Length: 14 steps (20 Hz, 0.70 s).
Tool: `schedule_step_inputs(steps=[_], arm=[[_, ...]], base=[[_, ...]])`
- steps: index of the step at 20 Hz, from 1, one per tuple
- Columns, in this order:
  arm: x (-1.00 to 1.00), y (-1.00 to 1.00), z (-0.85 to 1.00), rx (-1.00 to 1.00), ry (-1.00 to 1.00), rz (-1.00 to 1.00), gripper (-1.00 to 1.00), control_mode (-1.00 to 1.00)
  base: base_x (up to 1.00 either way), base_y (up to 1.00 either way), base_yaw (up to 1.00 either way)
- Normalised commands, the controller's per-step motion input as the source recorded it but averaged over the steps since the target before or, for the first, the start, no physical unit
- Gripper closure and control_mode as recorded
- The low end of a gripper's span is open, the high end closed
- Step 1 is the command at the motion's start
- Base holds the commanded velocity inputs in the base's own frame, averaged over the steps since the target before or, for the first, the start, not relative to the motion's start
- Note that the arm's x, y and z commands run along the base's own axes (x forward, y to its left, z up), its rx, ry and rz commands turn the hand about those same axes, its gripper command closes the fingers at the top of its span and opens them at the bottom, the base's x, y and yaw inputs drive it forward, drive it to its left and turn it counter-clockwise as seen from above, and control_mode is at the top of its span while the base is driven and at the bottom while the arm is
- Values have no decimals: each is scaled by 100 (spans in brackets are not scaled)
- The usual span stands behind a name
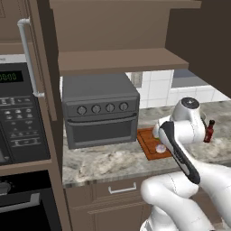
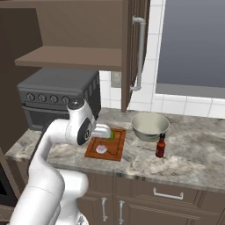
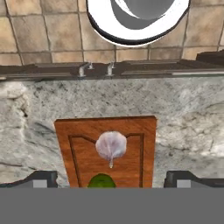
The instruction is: Open the cabinet. Place the bowl and condiment on the counter. Then place the lime and garlic on the cutting board.
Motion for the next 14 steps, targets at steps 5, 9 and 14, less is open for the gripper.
schedule_step_inputs(steps=[5,9,14], arm=[[-51,17,73,-6,-14,-7,-100,-100],[-54,11,77,-6,-13,-6,-100,-100],[-54,2,74,-4,-9,-3,-100,-100]], base=[[0,0,0],[0,0,0],[0,0,0]])
